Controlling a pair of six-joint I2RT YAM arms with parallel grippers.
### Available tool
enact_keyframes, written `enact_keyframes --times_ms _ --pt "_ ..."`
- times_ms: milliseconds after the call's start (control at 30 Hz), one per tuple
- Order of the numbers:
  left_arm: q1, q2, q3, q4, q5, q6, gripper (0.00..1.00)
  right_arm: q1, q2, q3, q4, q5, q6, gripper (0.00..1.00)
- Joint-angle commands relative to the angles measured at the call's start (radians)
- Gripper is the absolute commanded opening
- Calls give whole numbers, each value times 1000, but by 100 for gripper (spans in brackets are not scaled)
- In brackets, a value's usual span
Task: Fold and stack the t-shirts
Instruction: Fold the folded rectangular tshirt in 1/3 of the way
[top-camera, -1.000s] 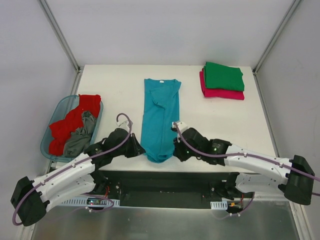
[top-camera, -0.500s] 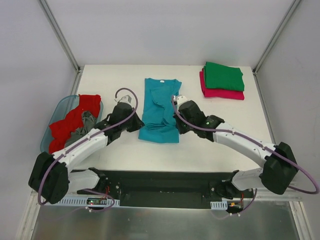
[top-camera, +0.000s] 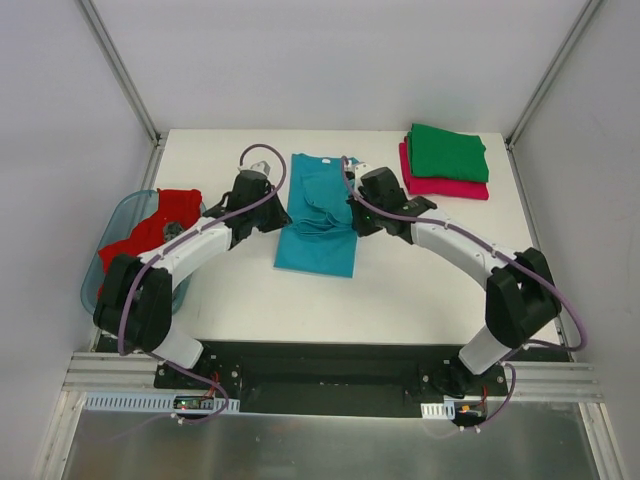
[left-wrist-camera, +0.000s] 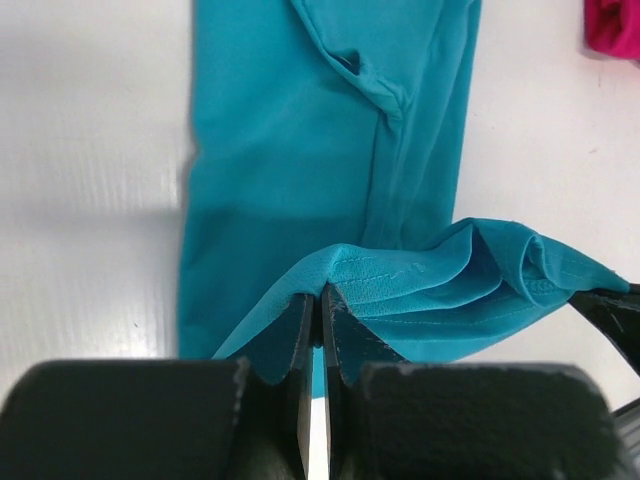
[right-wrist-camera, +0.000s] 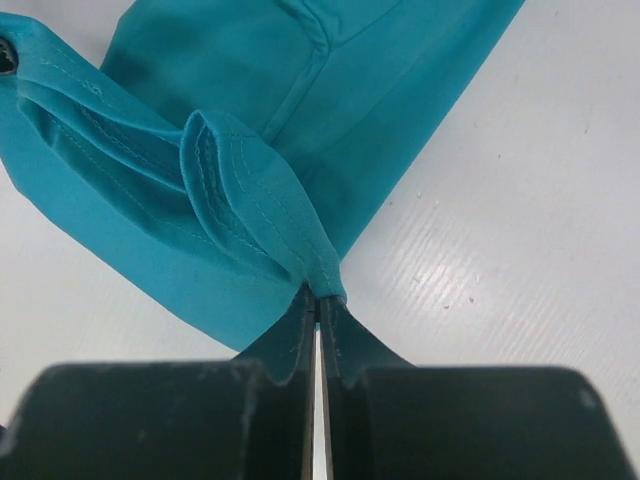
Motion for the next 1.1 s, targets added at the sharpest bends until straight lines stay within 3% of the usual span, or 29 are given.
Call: enact_keyframes --times_ms 0,267,467,600,667,700,800,967,1067 --pt "32 68 75 20 59 64 0 -32 51 79 26 -58 -32 1" --pt "78 200 153 18 111 67 0 -60 183 131 55 -23 -61 1" --pt "90 286 185 18 174 56 7 -65 265 154 87 57 -52 4" --pt "99 295 193 18 136 49 27 -86 324 189 114 39 -52 9" --pt "99 275 191 15 104 55 47 -92 338 215 98 34 -52 29" --pt "99 257 188 12 84 53 57 -94 335 222 91 34 -52 32" --pt "99 170 152 11 64 59 99 -94 289 214 65 38 -50 64" --pt "99 -19 -3 14 33 27 99 -85 152 110 58 20 -24 98" --pt "98 -119 -111 18 42 3 99 -59 65 9 63 -26 5 96"
